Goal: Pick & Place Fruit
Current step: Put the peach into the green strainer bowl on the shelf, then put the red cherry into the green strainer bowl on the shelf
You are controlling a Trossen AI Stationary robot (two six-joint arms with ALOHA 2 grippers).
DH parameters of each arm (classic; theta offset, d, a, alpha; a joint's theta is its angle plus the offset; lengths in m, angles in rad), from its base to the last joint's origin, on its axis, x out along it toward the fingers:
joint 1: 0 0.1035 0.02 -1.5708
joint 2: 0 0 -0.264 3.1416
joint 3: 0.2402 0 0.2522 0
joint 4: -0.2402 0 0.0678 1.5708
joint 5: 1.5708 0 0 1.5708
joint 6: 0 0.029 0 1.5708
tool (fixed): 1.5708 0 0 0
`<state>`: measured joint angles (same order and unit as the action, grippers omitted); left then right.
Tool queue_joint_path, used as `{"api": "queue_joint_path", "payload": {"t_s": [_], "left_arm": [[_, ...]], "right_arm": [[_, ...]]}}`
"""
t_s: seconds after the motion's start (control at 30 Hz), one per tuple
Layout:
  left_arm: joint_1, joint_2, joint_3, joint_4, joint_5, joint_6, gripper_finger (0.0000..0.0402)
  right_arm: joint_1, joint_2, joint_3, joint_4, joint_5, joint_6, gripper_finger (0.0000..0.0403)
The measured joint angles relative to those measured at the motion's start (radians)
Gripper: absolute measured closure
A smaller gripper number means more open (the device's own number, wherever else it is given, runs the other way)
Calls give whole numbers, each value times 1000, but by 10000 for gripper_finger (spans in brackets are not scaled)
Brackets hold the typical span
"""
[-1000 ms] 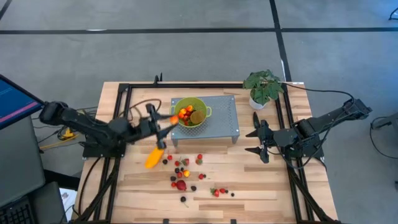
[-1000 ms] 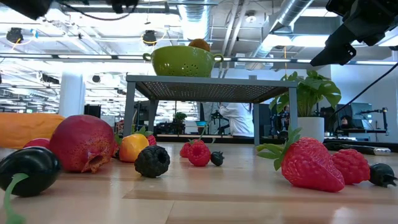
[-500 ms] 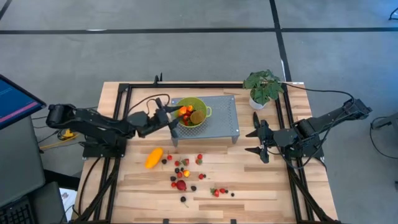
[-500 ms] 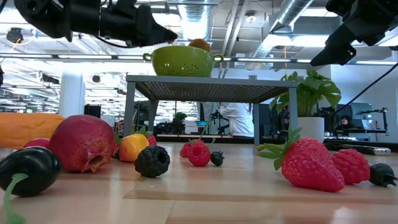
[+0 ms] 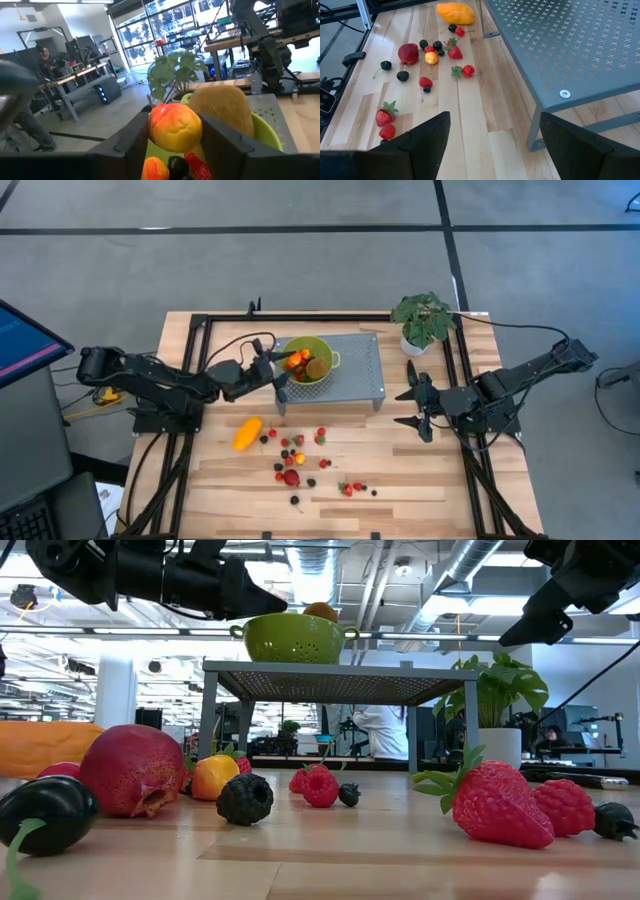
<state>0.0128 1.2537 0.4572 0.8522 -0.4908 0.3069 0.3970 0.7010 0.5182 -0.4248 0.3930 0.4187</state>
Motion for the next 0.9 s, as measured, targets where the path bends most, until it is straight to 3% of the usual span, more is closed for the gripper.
{"api": "queue_joint_path", "payload": {"t_s": [0.37,0.7,0.9], "left_arm": [[-68,-30,0,0,-4,-9,156],[-340,-97,0,-25,-2,-9,169],[-463,-95,0,-218,-10,-67,177]], "right_arm": [[0,0,0,0,0,0,101],[0,0,0,0,0,0,101],[0,0,0,0,0,0,101]]}}
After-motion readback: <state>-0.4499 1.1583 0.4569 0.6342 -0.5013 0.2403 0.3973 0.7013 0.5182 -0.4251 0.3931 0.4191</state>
